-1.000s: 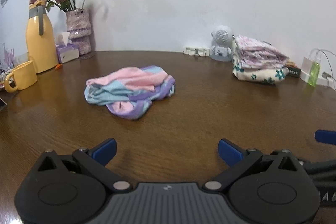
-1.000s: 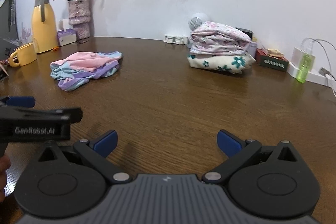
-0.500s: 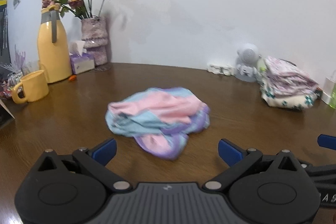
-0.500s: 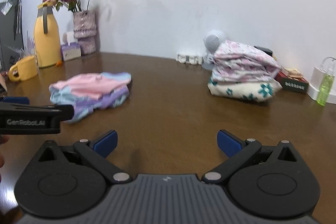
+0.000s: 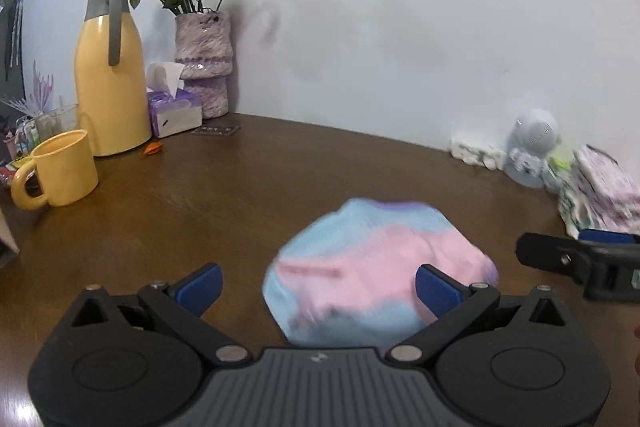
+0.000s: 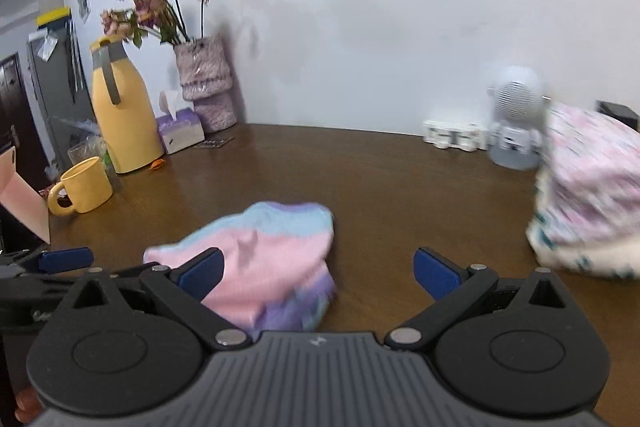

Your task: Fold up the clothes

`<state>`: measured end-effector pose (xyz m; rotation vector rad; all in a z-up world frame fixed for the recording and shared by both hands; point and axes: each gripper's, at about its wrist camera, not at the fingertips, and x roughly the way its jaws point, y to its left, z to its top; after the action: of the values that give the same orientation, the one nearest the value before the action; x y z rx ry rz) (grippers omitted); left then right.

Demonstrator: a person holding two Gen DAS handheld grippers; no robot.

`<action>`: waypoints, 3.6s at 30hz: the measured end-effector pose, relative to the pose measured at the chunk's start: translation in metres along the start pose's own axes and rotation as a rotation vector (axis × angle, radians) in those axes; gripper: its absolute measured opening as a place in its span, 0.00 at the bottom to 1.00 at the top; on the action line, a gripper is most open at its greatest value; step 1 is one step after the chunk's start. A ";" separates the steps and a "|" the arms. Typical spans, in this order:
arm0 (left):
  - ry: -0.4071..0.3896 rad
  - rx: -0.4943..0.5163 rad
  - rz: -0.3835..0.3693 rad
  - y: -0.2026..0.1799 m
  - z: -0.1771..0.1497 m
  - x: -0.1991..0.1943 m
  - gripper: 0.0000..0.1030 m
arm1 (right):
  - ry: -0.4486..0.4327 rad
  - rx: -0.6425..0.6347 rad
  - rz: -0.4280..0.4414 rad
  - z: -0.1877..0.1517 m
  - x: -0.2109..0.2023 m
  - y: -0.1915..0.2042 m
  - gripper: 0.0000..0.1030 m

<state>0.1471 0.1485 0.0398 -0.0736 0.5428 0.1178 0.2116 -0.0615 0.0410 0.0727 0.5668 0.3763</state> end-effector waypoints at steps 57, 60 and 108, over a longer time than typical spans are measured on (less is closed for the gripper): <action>0.125 0.309 -0.329 -0.042 0.004 0.017 0.64 | 0.244 -0.158 0.021 -0.028 -0.067 -0.023 0.56; 0.125 0.266 -0.302 -0.027 0.008 0.028 0.73 | 0.291 -0.186 0.022 -0.041 -0.046 -0.014 0.56; 0.037 0.658 -0.700 -0.160 -0.096 -0.158 0.01 | 0.133 0.012 -0.291 -0.097 -0.225 -0.081 0.00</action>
<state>-0.0154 -0.0341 0.0456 0.3774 0.5435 -0.7449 0.0114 -0.2225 0.0605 -0.0236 0.7007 0.0944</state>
